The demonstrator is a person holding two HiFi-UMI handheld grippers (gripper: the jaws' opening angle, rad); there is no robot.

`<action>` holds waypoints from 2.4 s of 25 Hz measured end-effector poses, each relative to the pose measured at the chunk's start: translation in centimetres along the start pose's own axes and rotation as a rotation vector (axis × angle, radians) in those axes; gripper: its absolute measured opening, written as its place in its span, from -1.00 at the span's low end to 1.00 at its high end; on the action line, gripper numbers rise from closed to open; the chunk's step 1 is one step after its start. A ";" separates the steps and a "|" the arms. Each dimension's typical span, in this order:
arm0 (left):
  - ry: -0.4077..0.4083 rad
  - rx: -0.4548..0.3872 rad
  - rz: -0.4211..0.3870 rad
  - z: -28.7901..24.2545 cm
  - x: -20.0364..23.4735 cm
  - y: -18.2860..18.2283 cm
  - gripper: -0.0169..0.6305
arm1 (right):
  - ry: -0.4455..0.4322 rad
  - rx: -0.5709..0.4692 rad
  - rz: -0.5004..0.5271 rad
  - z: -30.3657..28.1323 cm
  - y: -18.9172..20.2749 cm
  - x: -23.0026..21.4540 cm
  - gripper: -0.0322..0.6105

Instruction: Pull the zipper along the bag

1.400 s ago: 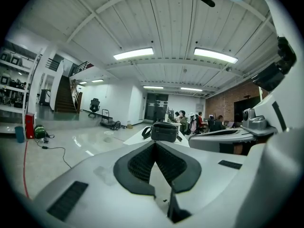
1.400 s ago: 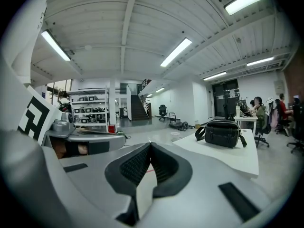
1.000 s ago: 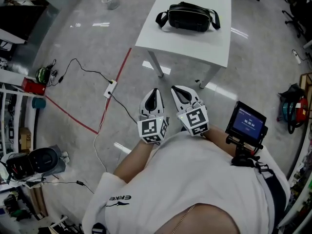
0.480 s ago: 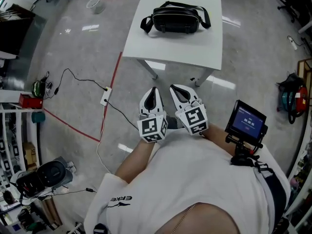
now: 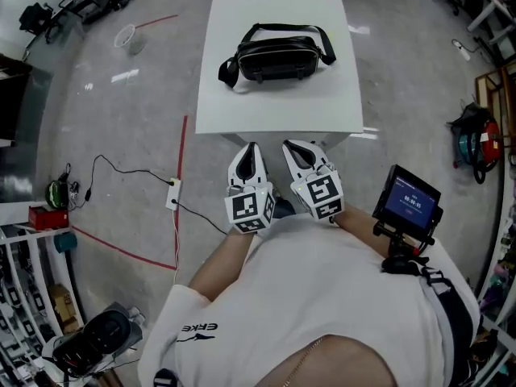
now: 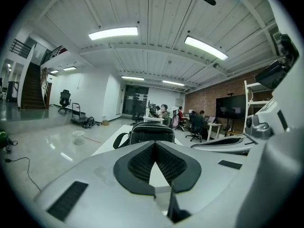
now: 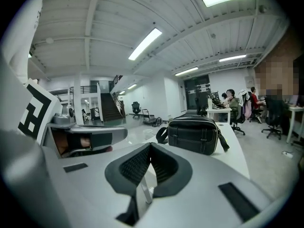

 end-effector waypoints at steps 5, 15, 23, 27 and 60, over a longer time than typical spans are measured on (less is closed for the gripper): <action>0.091 0.008 -0.026 -3.4 6.2 -2.1 -0.94 | 0.091 0.005 -0.045 -5.4 -3.1 1.4 -0.89; 0.223 0.035 -0.073 -8.7 5.8 -3.9 -0.94 | 0.235 0.012 -0.174 -5.9 -2.9 -2.7 -0.89; 0.277 0.035 -0.086 -11.5 5.9 -5.1 -0.94 | 0.325 0.000 -0.222 -5.8 -3.4 -5.3 -0.89; 0.266 0.027 -0.100 -12.6 6.6 -6.3 -0.94 | 0.344 -0.018 -0.247 -6.3 -4.4 -6.8 -0.89; -0.084 0.075 -0.131 -24.6 8.4 -12.6 -0.94 | 0.251 0.059 -0.392 -12.5 -0.9 -29.0 -0.88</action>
Point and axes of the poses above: the fingertips, and each gripper's own axes: z backward along the fingers, x to its left, y out of its underside, the point moved 9 cm from there along z, backward along the fingers, and after that the axes turned 15 degrees about x, right-handed, at the moved point
